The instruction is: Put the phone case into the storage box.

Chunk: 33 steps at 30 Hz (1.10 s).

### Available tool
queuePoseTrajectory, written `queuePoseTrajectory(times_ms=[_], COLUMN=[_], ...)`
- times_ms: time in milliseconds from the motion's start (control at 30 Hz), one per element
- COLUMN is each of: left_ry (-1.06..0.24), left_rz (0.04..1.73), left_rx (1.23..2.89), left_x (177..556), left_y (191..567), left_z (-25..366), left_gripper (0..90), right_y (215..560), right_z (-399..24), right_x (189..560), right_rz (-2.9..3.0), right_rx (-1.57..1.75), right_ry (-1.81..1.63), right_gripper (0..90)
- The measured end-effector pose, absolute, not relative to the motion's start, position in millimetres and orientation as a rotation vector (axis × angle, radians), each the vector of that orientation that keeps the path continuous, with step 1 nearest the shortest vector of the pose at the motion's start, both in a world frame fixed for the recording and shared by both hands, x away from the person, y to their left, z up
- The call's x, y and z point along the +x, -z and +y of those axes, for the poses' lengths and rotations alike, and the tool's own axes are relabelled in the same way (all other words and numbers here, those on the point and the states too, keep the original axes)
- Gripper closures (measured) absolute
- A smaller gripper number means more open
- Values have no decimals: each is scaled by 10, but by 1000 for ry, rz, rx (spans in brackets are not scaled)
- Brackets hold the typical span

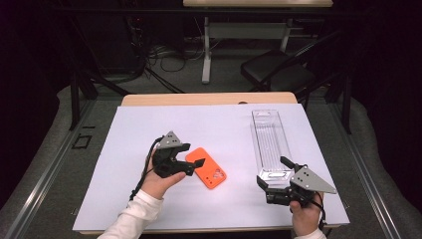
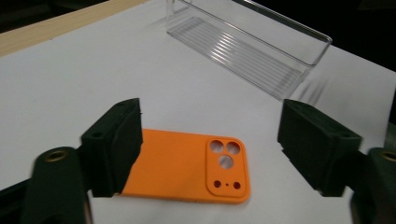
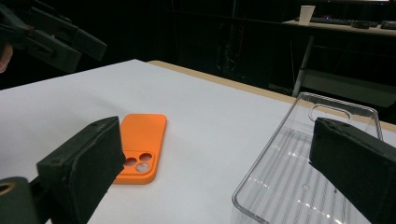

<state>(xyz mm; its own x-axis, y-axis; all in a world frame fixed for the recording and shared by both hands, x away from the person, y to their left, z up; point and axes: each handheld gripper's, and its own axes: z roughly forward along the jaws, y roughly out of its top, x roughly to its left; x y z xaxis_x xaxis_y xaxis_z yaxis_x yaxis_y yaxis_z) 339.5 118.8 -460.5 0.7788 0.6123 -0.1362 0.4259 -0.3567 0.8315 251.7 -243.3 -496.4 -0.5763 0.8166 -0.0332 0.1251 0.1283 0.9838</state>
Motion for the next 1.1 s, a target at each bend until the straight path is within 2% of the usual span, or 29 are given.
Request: queuePoseTrajectory(times_ms=[67, 100, 133, 200, 400, 533, 600, 1000, 1100], left_ry=[-232, -221, -203, -181, -247, -235, -181, -128, -111], left_rz=[785, 787, 789, 780, 830, 886, 888, 930, 948], left_rx=[1982, 1984, 1993, 1998, 2017, 2030, 2007, 2078, 2085], left_x=[3436, 3454, 3472, 3511, 3645, 3677, 3715, 3840, 3868], left_y=[4605, 4605, 4606, 4633, 4732, 4764, 4793, 4970, 5029], left_z=[1162, 1145, 1127, 1086, 1003, 948, 893, 671, 608], left_gripper=[298, 368, 368, 471, 520, 547, 602, 891, 900], right_y=[4964, 4967, 4967, 4969, 4968, 4970, 4975, 4975, 4977], right_z=[-2433, -2431, -2431, -2436, -2440, -2446, -2443, -2443, -2445], right_x=[2517, 2516, 2516, 2523, 2524, 2528, 2531, 2532, 2536], right_rz=[1815, 1818, 1818, 1825, 1824, 1829, 1831, 1833, 1831], right_rx=[910, 918, 918, 917, 915, 917, 921, 921, 924], right_ry=[-1491, -1492, -1492, -1487, -1492, -1492, -1493, -1490, -1491], right_gripper=[26, 26, 26, 27, 28, 29, 30, 32, 33])
